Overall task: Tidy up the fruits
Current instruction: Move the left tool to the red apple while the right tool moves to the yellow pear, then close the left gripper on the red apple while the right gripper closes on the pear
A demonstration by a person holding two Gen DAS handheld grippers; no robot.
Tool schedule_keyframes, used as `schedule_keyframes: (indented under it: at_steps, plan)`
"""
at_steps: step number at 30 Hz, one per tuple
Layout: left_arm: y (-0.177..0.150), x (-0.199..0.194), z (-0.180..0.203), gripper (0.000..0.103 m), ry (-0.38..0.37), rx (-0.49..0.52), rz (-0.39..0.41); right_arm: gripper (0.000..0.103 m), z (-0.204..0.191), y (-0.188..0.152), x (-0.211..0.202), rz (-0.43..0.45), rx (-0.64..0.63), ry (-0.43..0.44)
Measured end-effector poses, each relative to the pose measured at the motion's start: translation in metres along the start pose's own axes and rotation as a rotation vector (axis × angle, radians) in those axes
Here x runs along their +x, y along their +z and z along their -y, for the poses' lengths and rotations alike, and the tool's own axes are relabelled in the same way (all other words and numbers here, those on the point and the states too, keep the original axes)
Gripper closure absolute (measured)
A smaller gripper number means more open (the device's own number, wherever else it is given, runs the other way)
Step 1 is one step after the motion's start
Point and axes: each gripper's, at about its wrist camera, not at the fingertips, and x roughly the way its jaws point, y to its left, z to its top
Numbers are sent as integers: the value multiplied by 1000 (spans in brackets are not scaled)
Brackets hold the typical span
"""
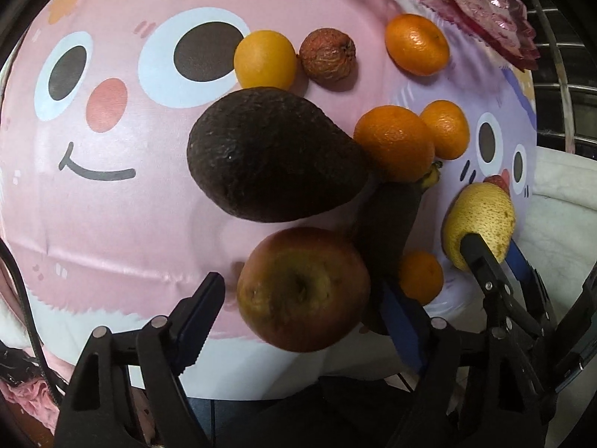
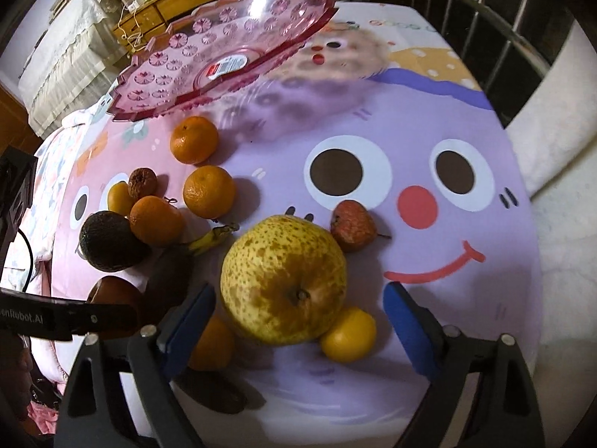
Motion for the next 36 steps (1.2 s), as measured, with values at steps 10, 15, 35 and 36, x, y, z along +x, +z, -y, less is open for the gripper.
schedule_keyframes:
  at_steps: [10,15,35,36]
  plan:
    - [7,11,-2,34,-34,-12,-29,30,-3,8,17,-46,7,48]
    - [7,10,-4,35,-38,-3,-24,33,-3,9,18,-55,17,55]
    - [-20,-76,-18,35,-3,12,38,33,-17,30,-44,-1,53,104]
    - [-20,-87,-17,35,-10,17,51,33,-20,32,-50,9,44,107]
